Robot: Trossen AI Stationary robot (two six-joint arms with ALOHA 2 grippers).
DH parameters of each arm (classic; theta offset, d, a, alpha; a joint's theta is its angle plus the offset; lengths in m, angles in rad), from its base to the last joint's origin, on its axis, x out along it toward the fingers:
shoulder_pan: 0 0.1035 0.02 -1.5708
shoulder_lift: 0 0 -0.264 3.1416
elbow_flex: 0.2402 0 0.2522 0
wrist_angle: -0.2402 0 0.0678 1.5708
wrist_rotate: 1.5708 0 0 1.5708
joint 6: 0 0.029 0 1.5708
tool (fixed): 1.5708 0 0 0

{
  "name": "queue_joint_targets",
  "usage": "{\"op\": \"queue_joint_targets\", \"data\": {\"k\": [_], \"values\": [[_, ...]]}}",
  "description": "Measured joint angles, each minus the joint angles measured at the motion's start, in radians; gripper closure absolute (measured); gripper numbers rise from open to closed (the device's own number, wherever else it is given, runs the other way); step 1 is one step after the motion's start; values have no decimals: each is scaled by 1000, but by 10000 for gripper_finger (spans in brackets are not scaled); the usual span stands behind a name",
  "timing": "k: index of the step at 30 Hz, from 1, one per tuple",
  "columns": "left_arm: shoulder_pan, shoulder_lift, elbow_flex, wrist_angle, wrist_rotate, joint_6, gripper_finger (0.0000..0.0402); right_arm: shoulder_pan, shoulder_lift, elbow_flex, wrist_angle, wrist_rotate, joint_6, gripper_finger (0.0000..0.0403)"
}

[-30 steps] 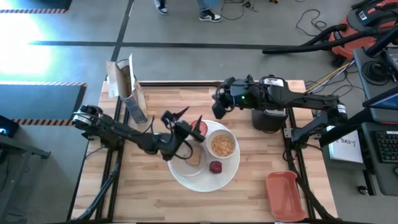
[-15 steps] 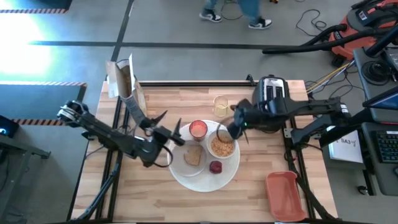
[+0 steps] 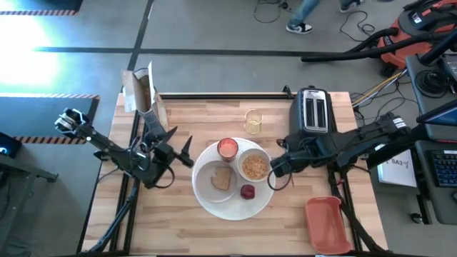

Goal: Arrange a breakfast setting
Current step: Put the gold spoon on the white placemat to the right side of the white bowl

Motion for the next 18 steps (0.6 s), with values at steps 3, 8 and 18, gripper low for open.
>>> {"op": "queue_joint_targets", "data": {"k": [3, 8, 18], "values": [[-16, -17, -25, -1, 2, -21, 122, 25, -36, -89, 98, -2, 54, 395], [-29, -23, -32, -1, 2, -32, 122, 38, -111, -253, 262, -44, 116, 395], [-32, -23, -19, -1, 1, -30, 122, 36, -210, -517, 567, -107, 189, 395]]}}
